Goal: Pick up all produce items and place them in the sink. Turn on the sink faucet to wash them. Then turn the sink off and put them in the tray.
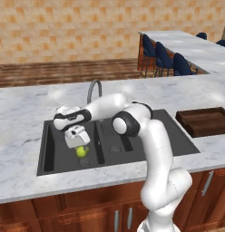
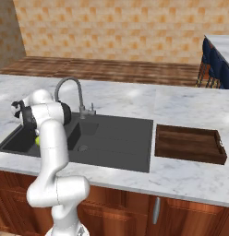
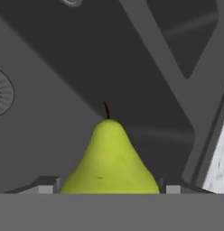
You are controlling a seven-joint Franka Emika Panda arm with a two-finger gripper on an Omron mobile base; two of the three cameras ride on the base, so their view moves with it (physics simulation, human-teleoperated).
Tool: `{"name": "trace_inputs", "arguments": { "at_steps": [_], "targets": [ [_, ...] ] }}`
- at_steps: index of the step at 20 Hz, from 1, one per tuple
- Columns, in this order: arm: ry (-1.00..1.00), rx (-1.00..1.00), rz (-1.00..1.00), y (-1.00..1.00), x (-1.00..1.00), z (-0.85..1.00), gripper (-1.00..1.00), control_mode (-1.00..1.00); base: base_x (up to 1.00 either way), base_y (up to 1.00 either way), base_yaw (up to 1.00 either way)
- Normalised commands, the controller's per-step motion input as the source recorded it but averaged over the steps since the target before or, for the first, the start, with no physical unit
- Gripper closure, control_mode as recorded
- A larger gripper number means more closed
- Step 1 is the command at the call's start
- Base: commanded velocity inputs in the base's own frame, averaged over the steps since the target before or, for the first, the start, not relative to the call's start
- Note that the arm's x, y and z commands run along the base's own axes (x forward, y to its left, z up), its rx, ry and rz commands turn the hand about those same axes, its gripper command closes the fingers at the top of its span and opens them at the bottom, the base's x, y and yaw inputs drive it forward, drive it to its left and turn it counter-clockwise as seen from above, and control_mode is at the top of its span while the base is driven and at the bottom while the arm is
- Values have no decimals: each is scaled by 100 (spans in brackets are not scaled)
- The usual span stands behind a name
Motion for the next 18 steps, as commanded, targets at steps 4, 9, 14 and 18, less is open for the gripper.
{"name": "trace_inputs", "arguments": {
  "at_steps": [4, 9, 14, 18],
  "targets": [
    [-3, 0, 0, 1, 70, -67, 100, -100, 0, 0, 0],
    [-4, 0, 0, 0, 58, -66, 100, -100, 0, 0, 0],
    [-4, 0, 0, 21, 32, -60, 100, -100, 0, 0, 0],
    [-8, 0, 0, 16, 40, -52, 100, -100, 0, 0, 0]
  ]
}}
